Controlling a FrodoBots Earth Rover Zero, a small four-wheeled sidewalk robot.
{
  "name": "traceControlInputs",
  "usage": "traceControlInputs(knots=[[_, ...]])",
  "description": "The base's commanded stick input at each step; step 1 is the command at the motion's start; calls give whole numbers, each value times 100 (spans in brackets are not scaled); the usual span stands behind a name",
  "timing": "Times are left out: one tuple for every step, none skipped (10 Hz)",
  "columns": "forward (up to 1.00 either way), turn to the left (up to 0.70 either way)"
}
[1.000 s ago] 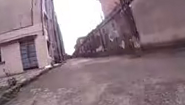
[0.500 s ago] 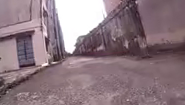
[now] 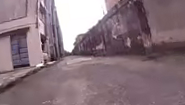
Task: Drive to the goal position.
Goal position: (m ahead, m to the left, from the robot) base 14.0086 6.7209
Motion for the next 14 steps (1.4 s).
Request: traceControlInputs(knots=[[100, 3], [100, 2], [100, 2], [100, 2], [100, 2], [100, 2], [100, 2], [100, 42], [100, 42], [100, 42], [100, 42], [100, 42], [100, 42], [100, 2]])
